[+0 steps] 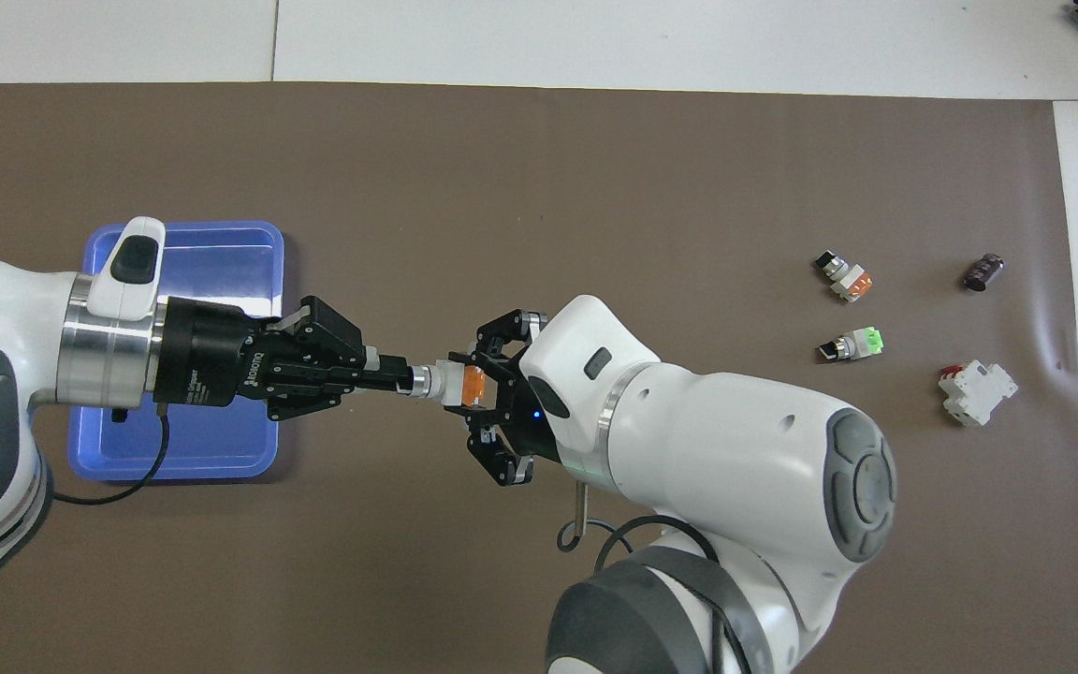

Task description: Turn and place switch with both arms

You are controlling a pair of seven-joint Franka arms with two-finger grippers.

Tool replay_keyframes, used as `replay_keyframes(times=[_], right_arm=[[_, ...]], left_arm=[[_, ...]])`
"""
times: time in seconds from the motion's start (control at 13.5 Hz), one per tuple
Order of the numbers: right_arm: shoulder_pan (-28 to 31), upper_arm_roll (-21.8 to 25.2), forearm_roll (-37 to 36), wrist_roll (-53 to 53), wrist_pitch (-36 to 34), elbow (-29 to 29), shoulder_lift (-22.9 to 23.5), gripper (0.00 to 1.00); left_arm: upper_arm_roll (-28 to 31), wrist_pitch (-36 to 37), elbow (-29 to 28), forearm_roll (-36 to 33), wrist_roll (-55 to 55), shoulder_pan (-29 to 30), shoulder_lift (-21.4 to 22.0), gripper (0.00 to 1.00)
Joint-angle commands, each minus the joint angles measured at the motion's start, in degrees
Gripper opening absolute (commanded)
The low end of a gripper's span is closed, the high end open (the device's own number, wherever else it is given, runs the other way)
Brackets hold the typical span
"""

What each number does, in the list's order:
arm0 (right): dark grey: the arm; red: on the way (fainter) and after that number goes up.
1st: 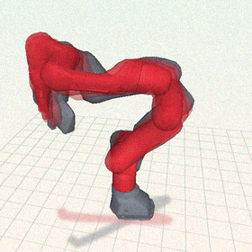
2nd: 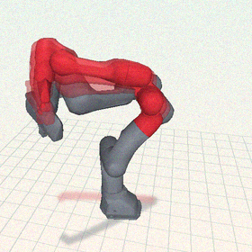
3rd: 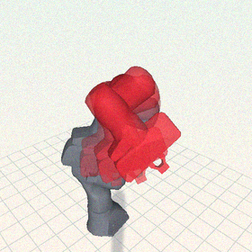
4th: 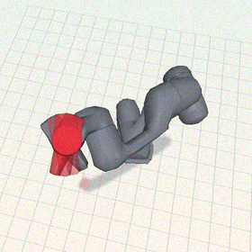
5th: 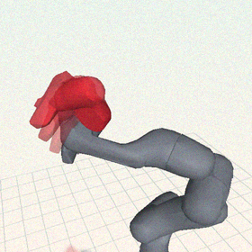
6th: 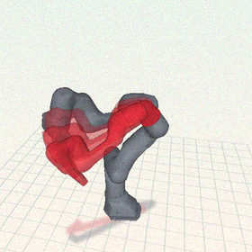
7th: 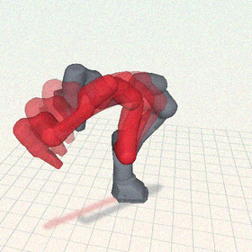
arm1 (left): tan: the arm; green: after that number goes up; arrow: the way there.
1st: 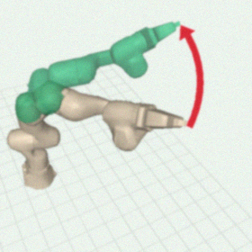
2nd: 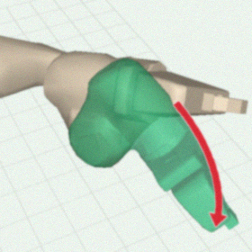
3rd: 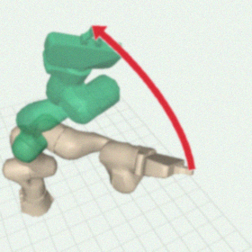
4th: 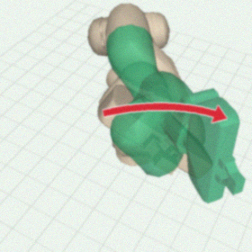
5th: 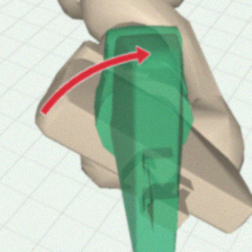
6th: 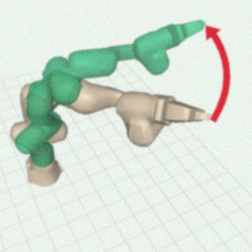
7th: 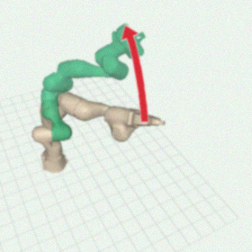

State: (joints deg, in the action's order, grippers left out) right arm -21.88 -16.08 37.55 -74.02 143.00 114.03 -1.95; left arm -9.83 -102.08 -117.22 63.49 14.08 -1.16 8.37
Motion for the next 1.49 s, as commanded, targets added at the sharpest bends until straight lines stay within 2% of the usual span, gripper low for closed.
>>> replay_keyframes(times=[0.0,0.52,1.04,1.41], right_arm=[[0.0,-0.7,0.3,1.2,0.5,-0.1,-0.1,0.0],[0.0,-0.7,0.3,1.2,0.5,-0.1,-0.1,0.0],[0.0,-0.7,0.4,1.2,0.5,-0.1,-0.1,0.0],[0.0,-0.7,0.4,1.2,0.5,-0.1,-0.1,0.0]], left_arm=[[0.3,-0.8,-1.0,-0.6,-6.4,-1.8,1.4,0.0],[0.2,-0.4,3.1,-4.4,-17.9,-1.9,1.6,0.0],[0.2,1.5,2.6,-6.0,-34.3,-1.9,3.7,0.0],[0.9,6.8,3.0,-7.9,-48.2,-0.8,3.8,0.0]])
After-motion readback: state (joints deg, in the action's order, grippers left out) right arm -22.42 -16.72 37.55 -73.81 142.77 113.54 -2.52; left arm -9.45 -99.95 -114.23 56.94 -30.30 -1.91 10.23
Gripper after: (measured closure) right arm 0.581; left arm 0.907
